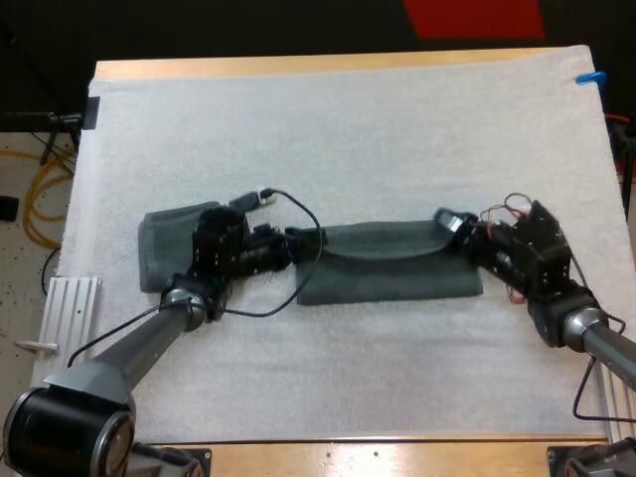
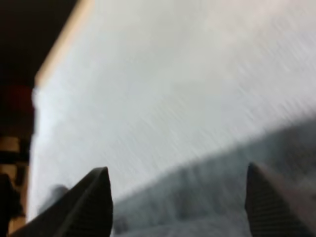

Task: Pick towel from pile fold and stack

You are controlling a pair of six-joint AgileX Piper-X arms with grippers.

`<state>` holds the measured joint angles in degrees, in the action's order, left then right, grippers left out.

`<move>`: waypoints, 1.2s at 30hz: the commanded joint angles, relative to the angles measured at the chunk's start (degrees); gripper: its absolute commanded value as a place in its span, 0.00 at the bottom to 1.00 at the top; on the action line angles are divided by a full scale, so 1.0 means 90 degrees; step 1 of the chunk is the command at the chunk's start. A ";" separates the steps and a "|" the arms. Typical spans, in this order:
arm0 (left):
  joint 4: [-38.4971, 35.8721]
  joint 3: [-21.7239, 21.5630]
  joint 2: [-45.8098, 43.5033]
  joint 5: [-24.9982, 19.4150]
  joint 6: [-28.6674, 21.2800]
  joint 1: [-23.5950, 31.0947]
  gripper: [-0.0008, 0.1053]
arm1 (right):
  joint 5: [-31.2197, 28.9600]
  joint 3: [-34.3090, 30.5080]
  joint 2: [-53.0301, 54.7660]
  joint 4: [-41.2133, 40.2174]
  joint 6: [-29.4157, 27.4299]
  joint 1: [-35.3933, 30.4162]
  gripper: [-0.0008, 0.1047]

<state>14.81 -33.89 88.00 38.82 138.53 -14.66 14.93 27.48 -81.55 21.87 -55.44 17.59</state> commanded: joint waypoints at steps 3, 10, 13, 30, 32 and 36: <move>0.0162 -0.0348 -0.0030 0.0256 -0.0213 0.0003 0.34 | -0.0142 0.0071 0.0006 0.0600 -0.0336 -0.0032 0.56; 0.0132 -0.0763 -0.0281 0.0522 -0.0391 0.0003 0.47 | -0.0108 0.0362 0.0302 0.0525 -0.1046 -0.0032 0.56; -0.0269 -0.0852 -0.0574 0.0495 -0.0758 0.0003 0.49 | -0.0263 0.0476 0.0678 0.0140 -0.1784 -0.0032 0.56; -0.5860 -0.1475 -0.3729 -0.0662 -0.3354 0.0003 0.70 | -0.1493 0.1887 0.3137 -0.6197 -0.4369 -0.0032 0.66; -0.6304 -0.1475 -0.4122 -0.0662 -0.3266 0.0003 0.70 | -0.1493 0.1987 0.3265 -0.7091 -0.4369 -0.0032 0.66; -0.6838 -0.1475 -0.4527 -0.0767 -0.3265 0.0003 0.70 | -0.1493 0.1987 0.3211 -0.7713 -0.4369 -0.0032 0.66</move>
<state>-46.00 -46.72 47.27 32.51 108.92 -14.66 1.87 45.05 -52.73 -45.81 -94.07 17.59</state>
